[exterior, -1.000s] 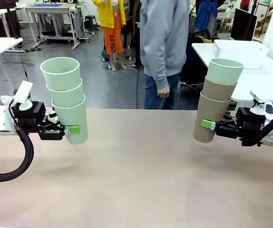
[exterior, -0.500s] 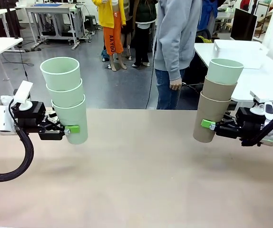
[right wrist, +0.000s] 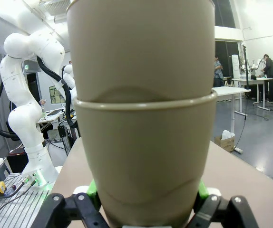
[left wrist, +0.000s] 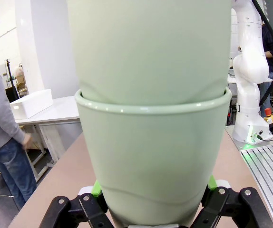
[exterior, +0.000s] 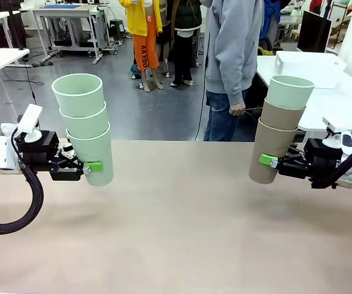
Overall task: Stack the cups and store them in the basket.
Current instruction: Place the stack of Reusable plastic cups into the Pantry Basket.
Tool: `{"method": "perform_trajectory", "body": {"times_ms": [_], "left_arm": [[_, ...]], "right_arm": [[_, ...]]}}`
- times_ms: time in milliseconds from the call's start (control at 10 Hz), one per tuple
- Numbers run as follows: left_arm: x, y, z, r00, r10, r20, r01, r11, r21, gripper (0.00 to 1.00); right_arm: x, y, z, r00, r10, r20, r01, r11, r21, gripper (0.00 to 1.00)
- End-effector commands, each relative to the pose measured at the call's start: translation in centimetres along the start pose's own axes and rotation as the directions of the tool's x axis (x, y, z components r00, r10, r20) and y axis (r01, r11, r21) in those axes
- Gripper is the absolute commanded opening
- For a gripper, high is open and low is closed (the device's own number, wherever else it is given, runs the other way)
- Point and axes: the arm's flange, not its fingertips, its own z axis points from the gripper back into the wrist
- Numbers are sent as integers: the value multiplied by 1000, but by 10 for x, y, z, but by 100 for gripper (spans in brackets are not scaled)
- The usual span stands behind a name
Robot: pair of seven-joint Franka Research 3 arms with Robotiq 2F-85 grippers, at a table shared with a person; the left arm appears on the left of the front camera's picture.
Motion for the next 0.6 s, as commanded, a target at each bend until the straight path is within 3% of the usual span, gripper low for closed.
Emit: {"method": "perform_trajectory", "body": {"times_ms": [0, 500], "left_arm": [[4, 0, -1, 1000, -9, 6, 9, 1000, 0, 85], [4, 0, -1, 1000, -9, 6, 9, 1000, 0, 85]], "right_arm": [[4, 1, -1, 1000, 13, 5, -13, 1000, 2, 84], [4, 1, -1, 1000, 13, 5, -13, 1000, 2, 84]]}}
